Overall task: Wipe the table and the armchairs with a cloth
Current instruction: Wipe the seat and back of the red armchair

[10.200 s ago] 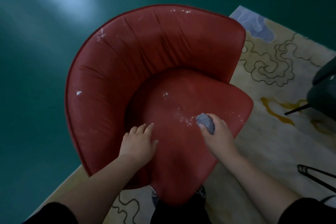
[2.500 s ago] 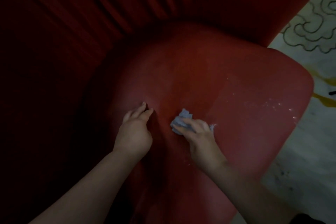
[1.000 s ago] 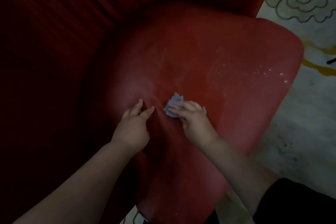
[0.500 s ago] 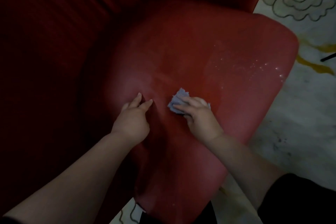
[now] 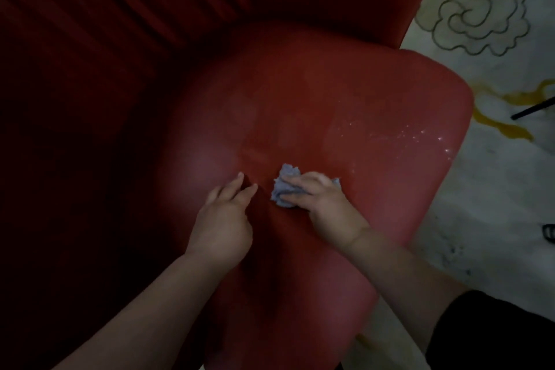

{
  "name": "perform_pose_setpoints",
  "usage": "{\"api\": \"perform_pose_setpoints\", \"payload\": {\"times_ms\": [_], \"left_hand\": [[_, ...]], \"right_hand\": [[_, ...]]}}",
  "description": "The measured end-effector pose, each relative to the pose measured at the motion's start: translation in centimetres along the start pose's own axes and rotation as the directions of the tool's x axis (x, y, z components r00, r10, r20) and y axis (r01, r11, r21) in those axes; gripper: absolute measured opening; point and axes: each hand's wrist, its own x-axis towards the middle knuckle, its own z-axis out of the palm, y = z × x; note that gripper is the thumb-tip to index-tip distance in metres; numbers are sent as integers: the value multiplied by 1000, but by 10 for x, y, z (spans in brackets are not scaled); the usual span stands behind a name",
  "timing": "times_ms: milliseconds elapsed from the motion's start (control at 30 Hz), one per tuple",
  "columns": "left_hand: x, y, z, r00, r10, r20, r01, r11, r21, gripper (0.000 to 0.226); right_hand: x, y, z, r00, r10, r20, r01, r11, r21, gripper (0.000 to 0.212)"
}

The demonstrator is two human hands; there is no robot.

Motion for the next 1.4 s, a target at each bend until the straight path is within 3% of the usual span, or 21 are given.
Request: {"api": "perform_pose_setpoints", "payload": {"times_ms": [133, 233, 400, 467, 533, 700, 767, 833, 933, 1033, 1133, 1200, 1267, 1333, 1400], "left_hand": [[9, 10, 5, 998, 60, -8, -61, 998, -27, 66], [19, 23, 7, 997, 79, 1, -79, 996, -35, 66], [37, 40, 11, 993, 120, 9, -121, 993, 9, 67], [44, 44, 11, 991, 132, 7, -132, 991, 15, 67], [51, 46, 10, 991, 134, 13, -135, 991, 16, 66], [64, 47, 5, 995, 103, -4, -103, 994, 49, 65], [69, 51, 2, 995, 99, -5, -99, 994, 47, 65], [74, 55, 1, 994, 109, 5, -109, 993, 47, 67], [80, 61, 0, 992, 118, 36, -120, 991, 55, 69], [85, 63, -1, 992, 115, 53, -119, 990, 71, 67], [88, 65, -3, 994, 95, 56, -98, 994, 45, 64], [89, 67, -3, 995, 81, 50, -83, 996, 36, 63], [89, 71, -3, 996, 79, 35, -80, 996, 43, 63], [89, 76, -2, 995, 95, 18, -96, 994, 47, 62], [91, 80, 0, 993, 116, 5, -116, 993, 31, 62]], "right_hand": [[-5, 43, -30, 986, 101, -135, -109, 993, -51, 44], [-1, 38, -29, 977, 48, -206, -62, 996, -63, 43], [8, 36, -12, 995, -69, -73, 60, 991, -119, 39], [14, 53, -21, 991, -73, -111, 54, 984, -167, 34], [22, 71, -36, 973, -54, -223, 11, 982, -188, 35], [35, 82, -56, 882, 165, -441, -225, 970, -87, 39], [43, 69, -49, 912, 85, -402, -133, 987, -92, 41], [52, 57, -39, 962, -7, -272, -28, 992, -126, 41], [60, 59, -34, 993, -23, -116, 3, 986, -166, 43], [69, 79, -45, 988, -74, -138, 46, 979, -197, 41], [83, 97, -67, 942, 94, -323, -131, 987, -95, 43], [90, 98, -71, 909, 181, -375, -208, 977, -34, 47], [95, 86, -67, 930, 104, -353, -120, 992, -26, 43], [99, 72, -58, 971, -17, -238, 2, 998, -61, 41], [101, 66, -51, 992, -48, -120, 37, 996, -86, 41]]}}
